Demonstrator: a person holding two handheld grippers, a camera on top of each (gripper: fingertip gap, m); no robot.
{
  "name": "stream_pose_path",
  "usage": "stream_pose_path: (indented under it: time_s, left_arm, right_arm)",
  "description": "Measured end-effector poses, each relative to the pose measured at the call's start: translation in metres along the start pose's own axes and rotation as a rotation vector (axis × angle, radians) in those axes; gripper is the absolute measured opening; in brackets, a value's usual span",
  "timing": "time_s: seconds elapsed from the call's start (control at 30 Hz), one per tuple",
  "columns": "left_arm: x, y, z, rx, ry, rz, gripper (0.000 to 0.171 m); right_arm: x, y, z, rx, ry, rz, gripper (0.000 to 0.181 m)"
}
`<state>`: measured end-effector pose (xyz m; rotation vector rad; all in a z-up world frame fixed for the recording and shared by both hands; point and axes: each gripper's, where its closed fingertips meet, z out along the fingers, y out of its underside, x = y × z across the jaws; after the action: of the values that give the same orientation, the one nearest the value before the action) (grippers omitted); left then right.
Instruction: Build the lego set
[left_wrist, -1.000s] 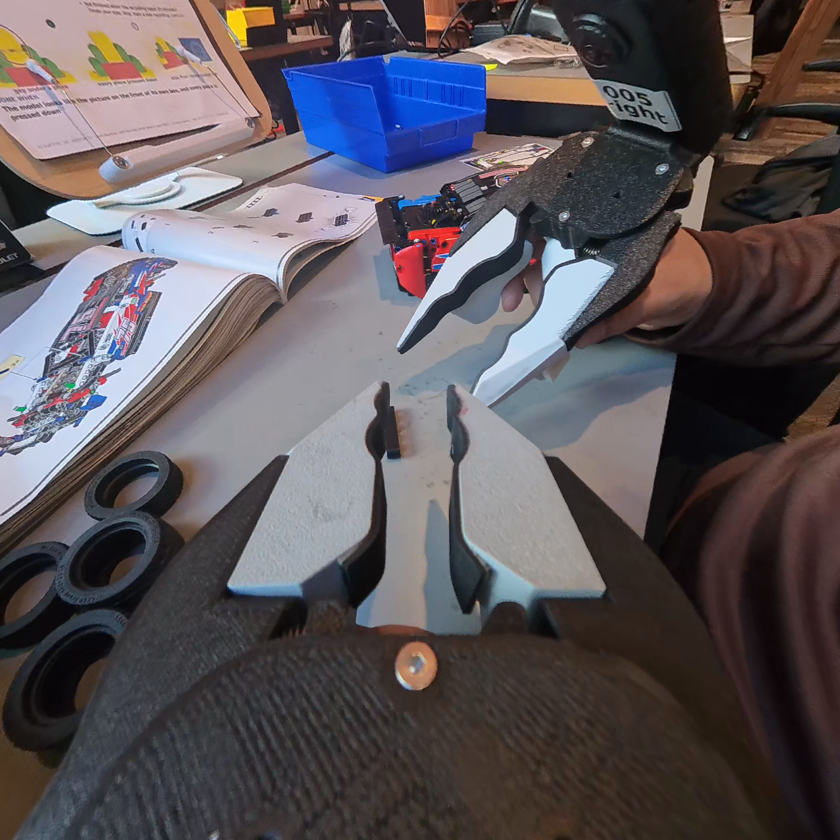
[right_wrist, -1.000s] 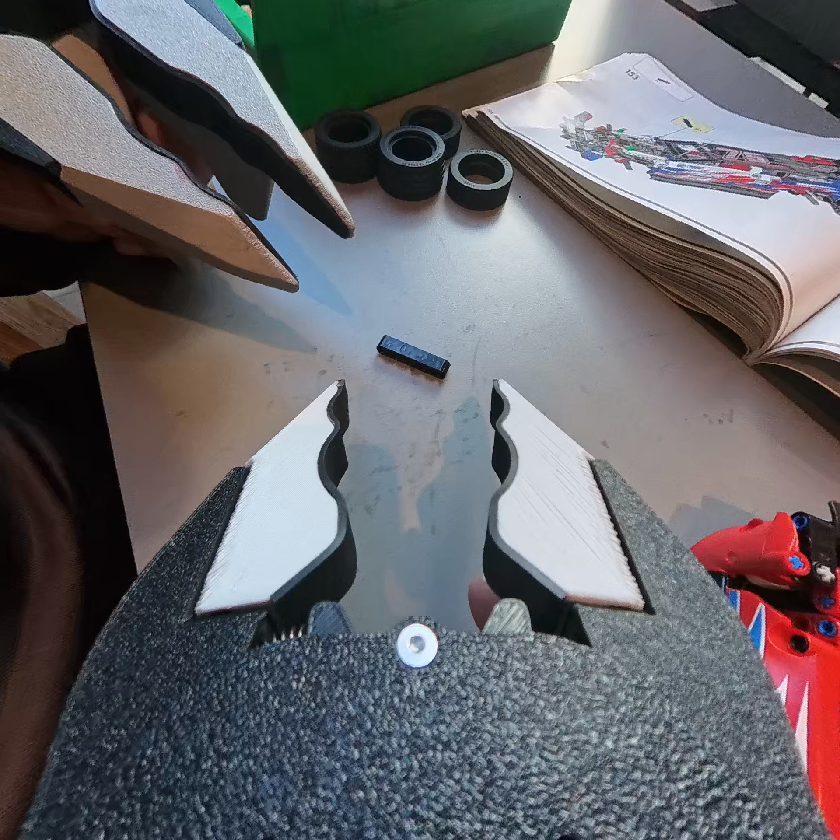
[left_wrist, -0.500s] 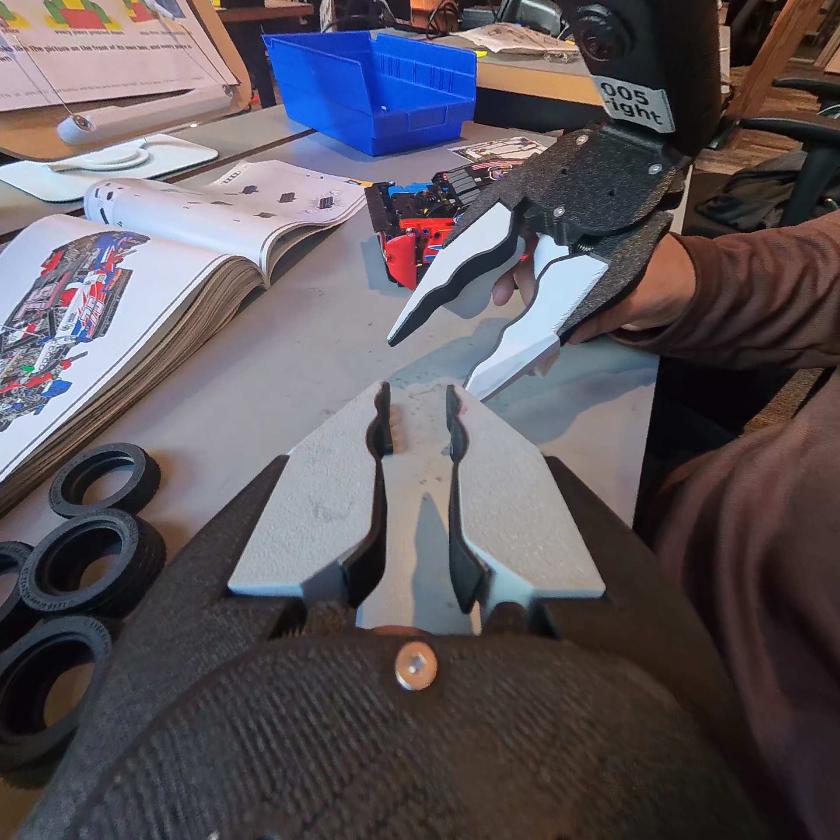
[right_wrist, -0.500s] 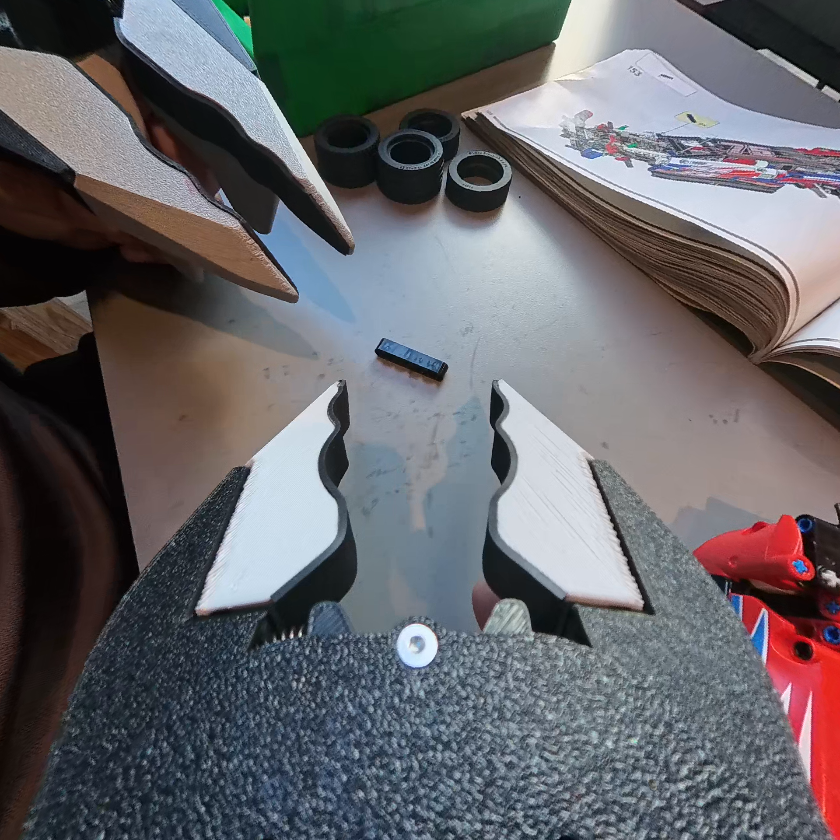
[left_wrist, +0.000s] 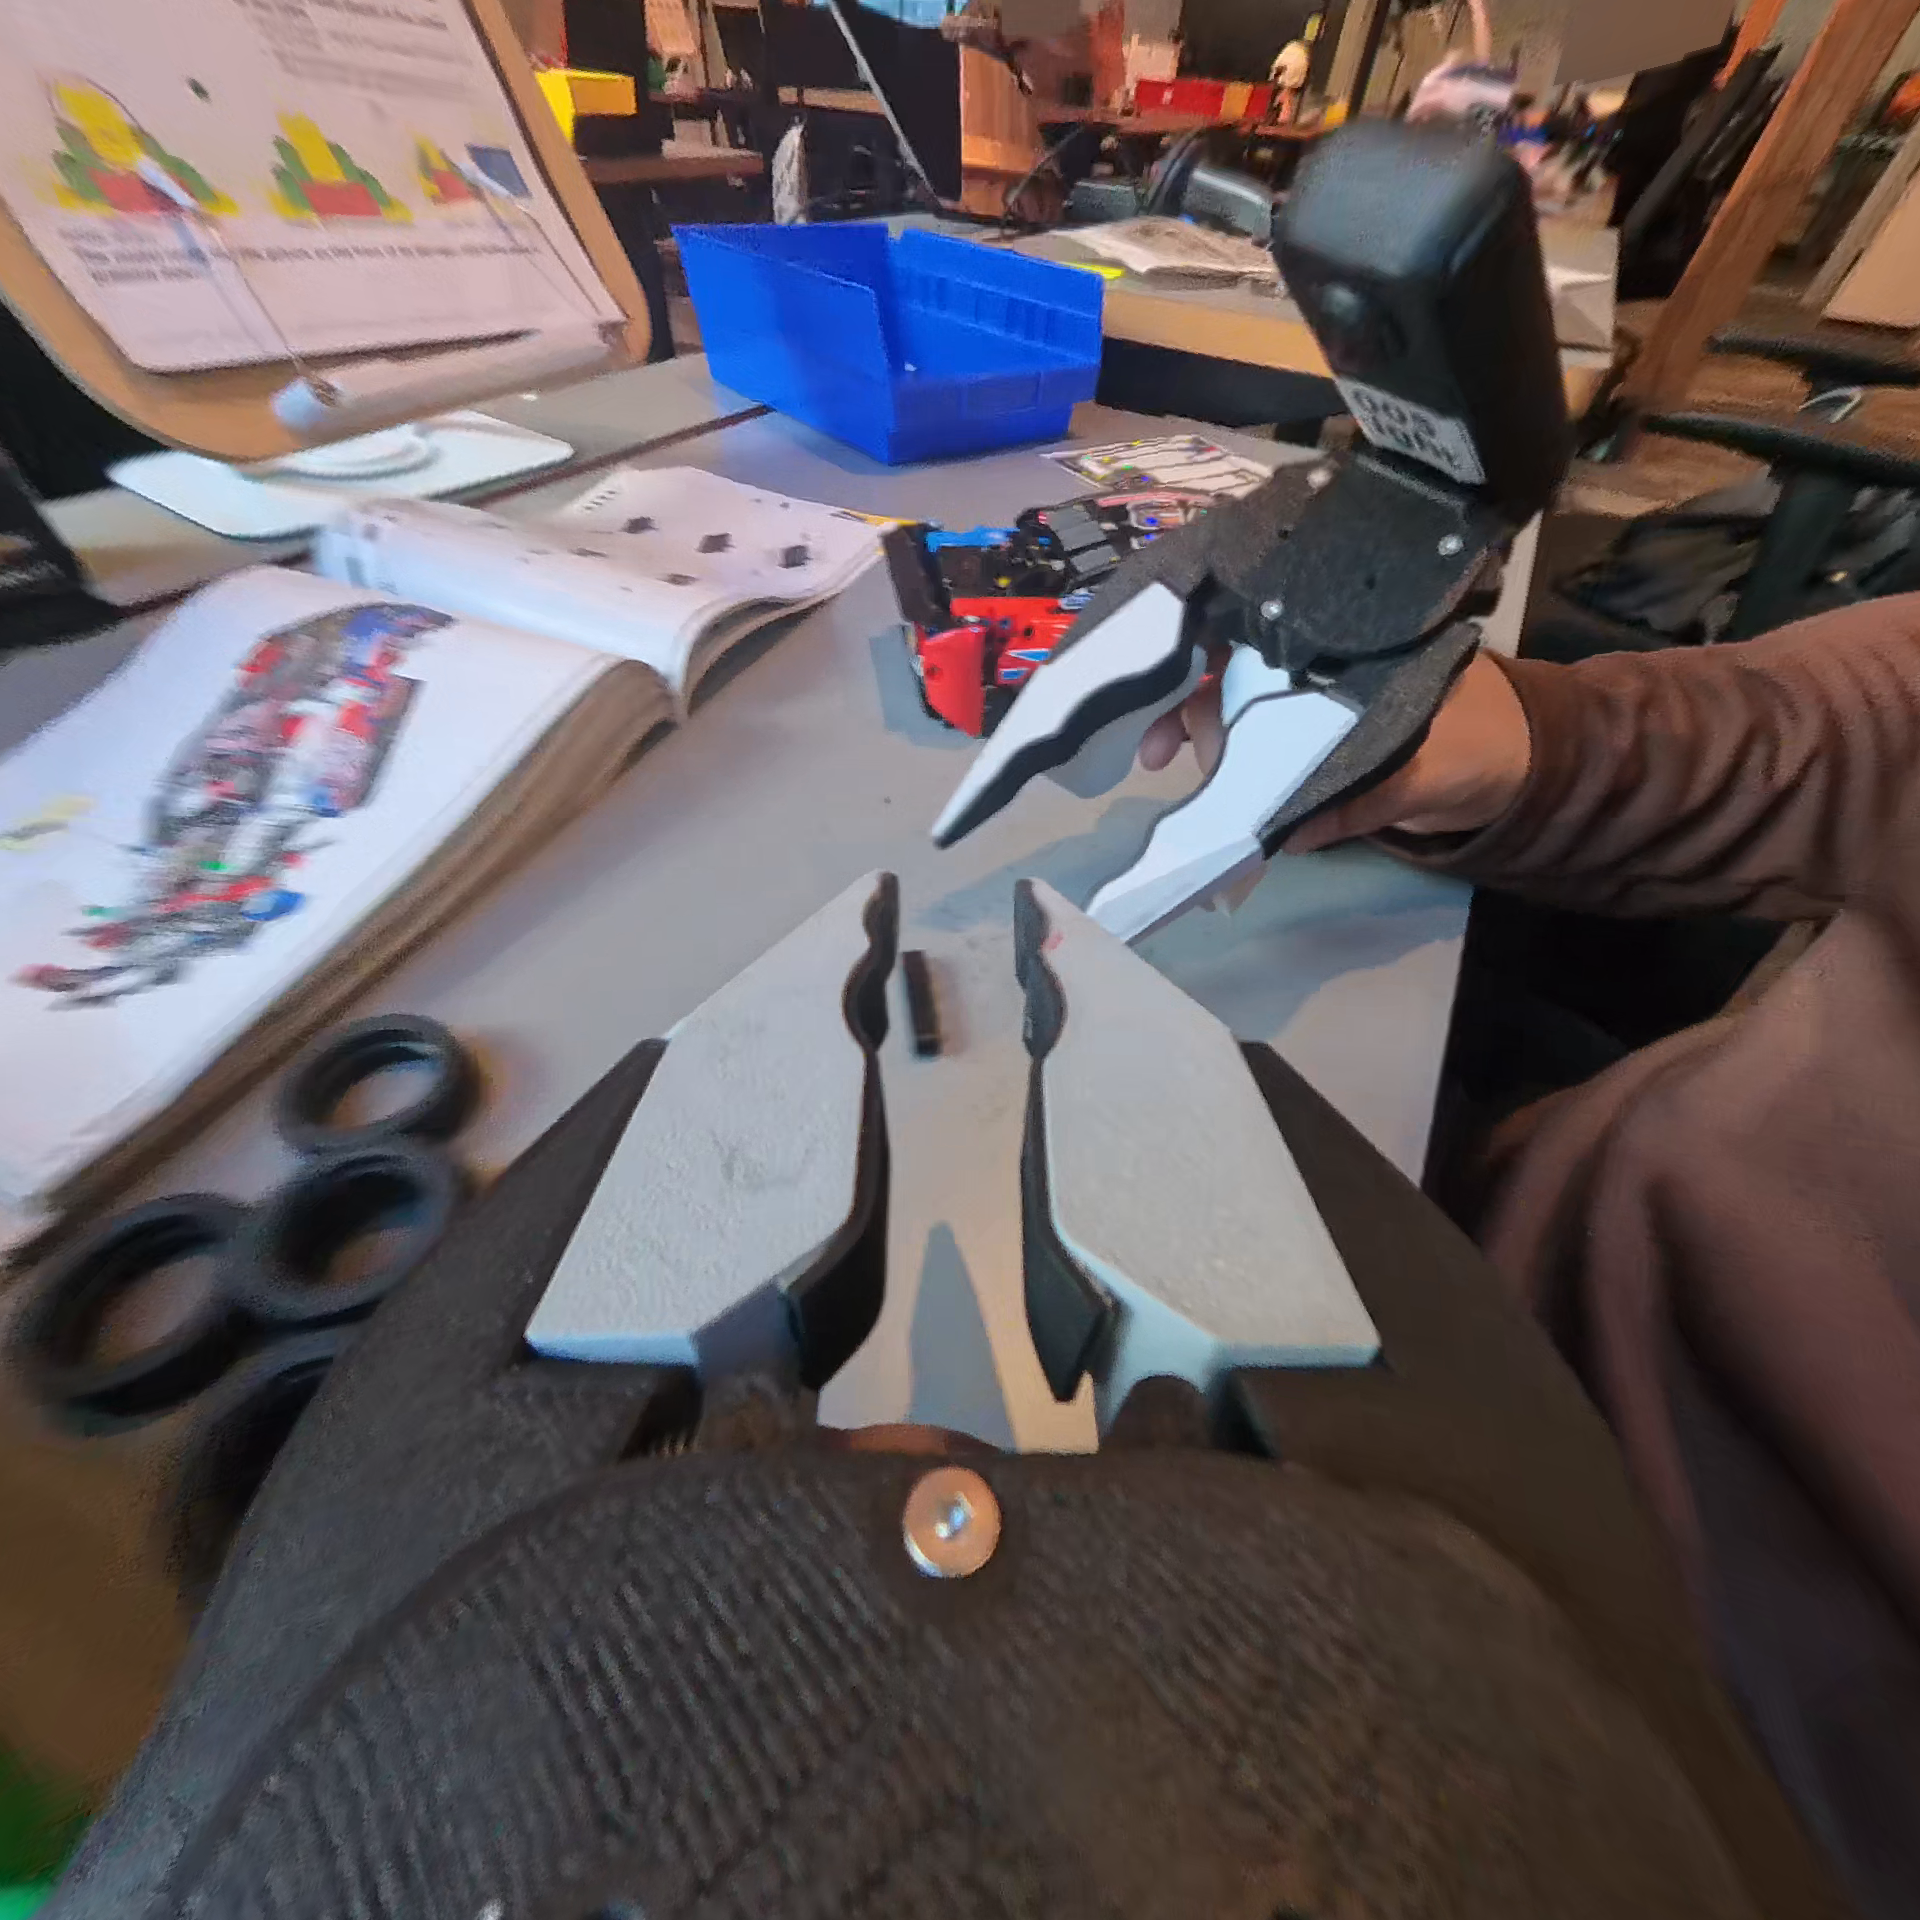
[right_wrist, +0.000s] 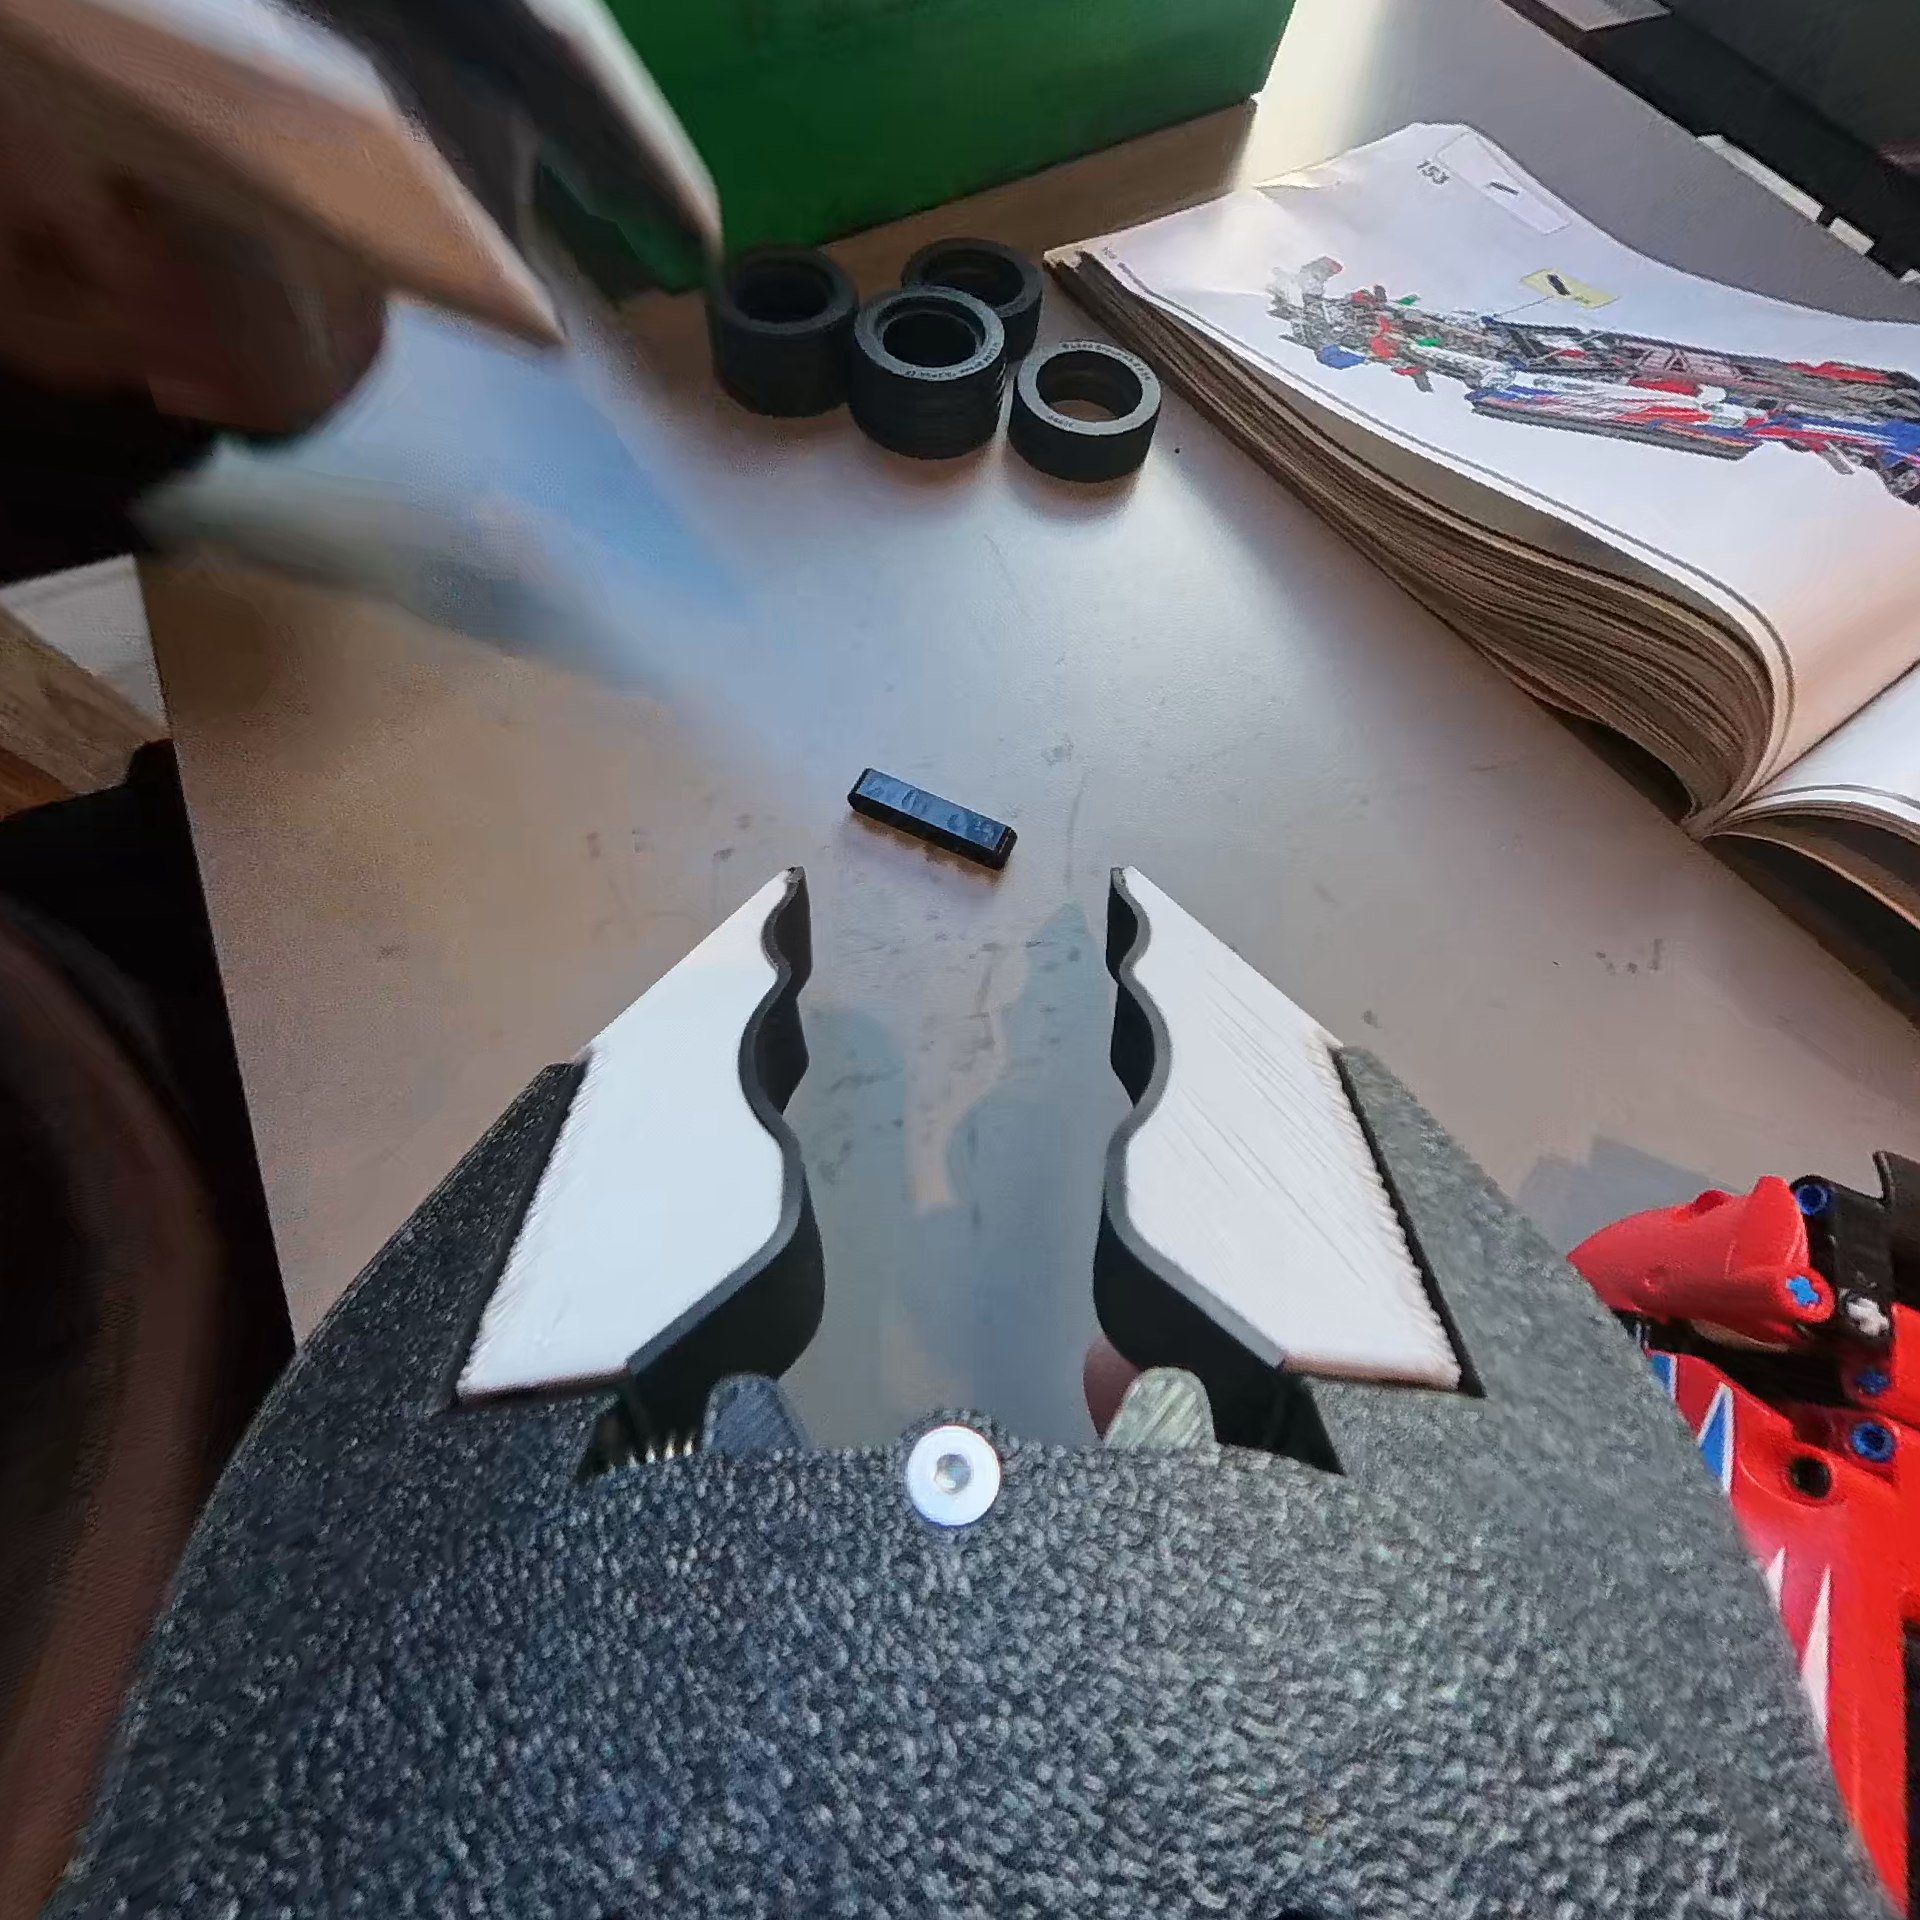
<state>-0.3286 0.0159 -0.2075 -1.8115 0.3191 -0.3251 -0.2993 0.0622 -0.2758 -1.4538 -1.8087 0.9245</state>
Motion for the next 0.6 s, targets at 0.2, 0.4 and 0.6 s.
stream_pose_path:
  time_s: [0.2, 0.4, 0.6]
  left_arm:
    - [-0.121, -0.049, -0.113, -0.162, -0.283, 0.196, 0.018]
    - [-0.203, 0.034, -0.149, -0.688, -0.178, 0.029, 0.016]
    - [-0.216, 0.083, -0.135, -0.898, -0.072, 0.051, 0.017]
  right_arm:
    - [0.000, 0.001, 0.001, -0.012, 0.014, -0.019, 0.055]
    - [0.001, 0.002, 0.002, -0.019, 0.014, -0.012, 0.054]
    - [0.002, 0.003, -0.001, -0.015, 0.021, -0.002, 0.053]
